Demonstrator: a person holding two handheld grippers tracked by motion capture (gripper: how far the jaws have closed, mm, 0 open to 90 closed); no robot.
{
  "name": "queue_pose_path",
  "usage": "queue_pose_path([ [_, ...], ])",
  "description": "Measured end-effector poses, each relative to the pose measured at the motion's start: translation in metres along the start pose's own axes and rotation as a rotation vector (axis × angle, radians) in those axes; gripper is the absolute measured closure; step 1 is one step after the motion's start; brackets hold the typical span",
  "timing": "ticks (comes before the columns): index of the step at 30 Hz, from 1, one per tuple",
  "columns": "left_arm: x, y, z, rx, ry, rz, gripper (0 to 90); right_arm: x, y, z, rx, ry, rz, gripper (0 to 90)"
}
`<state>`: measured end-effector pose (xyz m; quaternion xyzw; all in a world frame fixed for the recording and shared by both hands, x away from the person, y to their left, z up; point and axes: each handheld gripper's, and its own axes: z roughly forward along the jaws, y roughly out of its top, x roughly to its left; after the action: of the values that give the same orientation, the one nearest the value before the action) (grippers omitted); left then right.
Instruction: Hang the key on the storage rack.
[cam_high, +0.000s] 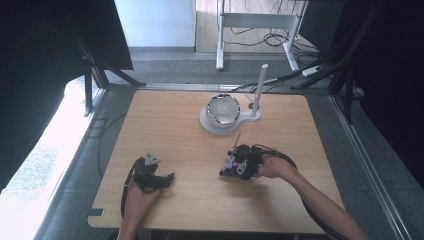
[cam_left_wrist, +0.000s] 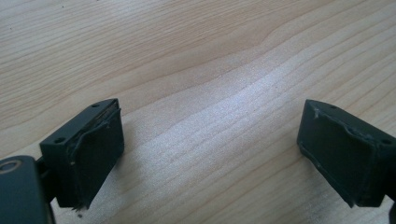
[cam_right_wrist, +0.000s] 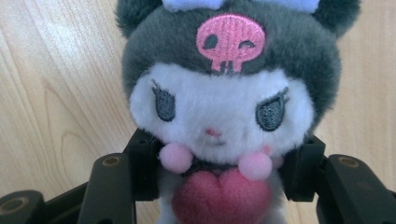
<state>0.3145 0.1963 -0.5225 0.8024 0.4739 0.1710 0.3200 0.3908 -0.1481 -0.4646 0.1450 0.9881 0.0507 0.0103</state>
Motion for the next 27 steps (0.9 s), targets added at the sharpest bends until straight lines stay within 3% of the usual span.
queue_pose_path([
  [14, 0.000, 0.000, 0.000, 0.000, 0.000, 0.000, 7.2, -0.020, -0.018, -0.037, -0.057, 0.033, 0.043, 42.5],
  [27, 0.000, 0.000, 0.000, 0.000, 0.000, 0.001, 7.2, -0.050, -0.038, -0.073, -0.103, 0.033, 0.132, 42.4],
])
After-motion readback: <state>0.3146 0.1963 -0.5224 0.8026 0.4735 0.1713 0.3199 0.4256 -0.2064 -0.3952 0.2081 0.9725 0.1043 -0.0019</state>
